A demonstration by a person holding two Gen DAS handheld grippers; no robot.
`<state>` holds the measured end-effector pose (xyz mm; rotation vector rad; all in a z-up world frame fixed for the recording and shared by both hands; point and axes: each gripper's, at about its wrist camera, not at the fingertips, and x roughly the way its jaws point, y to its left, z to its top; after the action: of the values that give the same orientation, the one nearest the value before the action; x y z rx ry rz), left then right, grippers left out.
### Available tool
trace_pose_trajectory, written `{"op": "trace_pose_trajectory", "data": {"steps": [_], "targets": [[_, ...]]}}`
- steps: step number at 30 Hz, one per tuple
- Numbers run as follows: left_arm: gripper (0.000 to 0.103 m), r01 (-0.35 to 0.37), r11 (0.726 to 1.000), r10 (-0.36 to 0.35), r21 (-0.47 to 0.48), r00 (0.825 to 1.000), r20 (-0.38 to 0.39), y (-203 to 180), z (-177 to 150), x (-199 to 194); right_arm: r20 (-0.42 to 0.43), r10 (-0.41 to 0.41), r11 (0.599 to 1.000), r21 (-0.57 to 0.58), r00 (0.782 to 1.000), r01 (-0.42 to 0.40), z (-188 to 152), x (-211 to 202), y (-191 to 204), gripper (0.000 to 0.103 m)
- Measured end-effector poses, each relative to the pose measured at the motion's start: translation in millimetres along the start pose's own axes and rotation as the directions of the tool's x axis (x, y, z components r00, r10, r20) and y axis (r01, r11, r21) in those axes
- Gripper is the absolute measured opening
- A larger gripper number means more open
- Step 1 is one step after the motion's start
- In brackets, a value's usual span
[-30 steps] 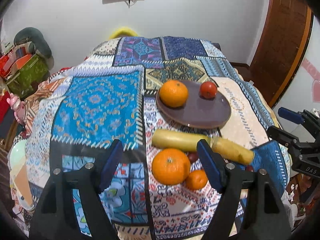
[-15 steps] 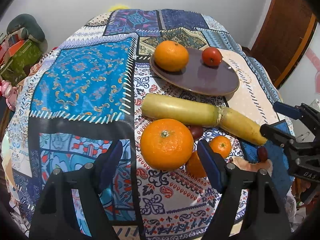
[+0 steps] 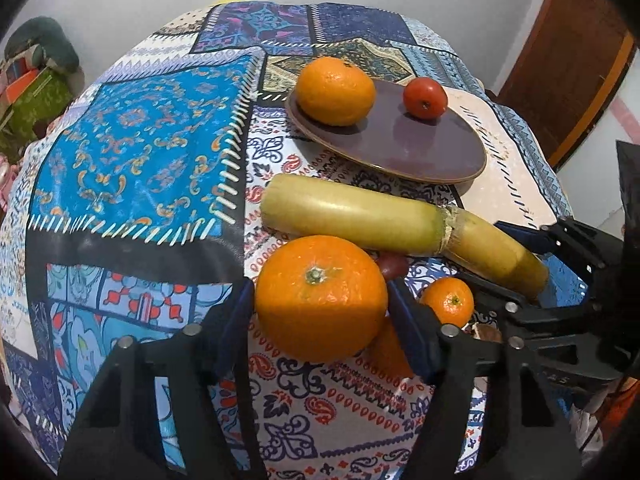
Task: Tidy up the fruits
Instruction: 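Grasp the yellow cylinder with the right gripper and lift it upright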
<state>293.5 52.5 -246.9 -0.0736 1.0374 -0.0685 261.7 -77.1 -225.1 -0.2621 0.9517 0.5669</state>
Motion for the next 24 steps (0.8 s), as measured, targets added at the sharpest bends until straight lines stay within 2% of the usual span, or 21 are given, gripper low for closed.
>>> {"op": "trace_pose_trajectory", "data": {"steps": [3, 8, 13, 24], "targets": [[0.066, -0.011, 1.000, 0.010, 0.018, 1.000, 0.011, -3.1, 1.0, 0.9, 0.012, -0.005, 1.000, 0.005, 1.000, 0.005, 0.6, 1.4, -2.9, 0.053], [0.066, -0.005, 1.000, 0.005, 0.017, 1.000, 0.017, -1.8, 0.6, -0.6, 0.012, 0.037, 0.999, 0.033, 0.999, -0.037, 0.9, 1.1, -11.1, 0.048], [0.065, -0.016, 1.000, 0.015, 0.010, 1.000, 0.016, -3.1, 1.0, -2.6, 0.020, 0.013, 0.999, 0.046, 1.000, -0.014, 3.0, -5.5, -15.4, 0.039], [0.065, -0.030, 1.000, 0.030, 0.000, 0.997, 0.077, -4.5, 6.7, -31.8, 0.077, 0.010, 0.992, 0.121, 0.997, -0.020, 2.5, -37.0, -35.2, 0.036]]}}
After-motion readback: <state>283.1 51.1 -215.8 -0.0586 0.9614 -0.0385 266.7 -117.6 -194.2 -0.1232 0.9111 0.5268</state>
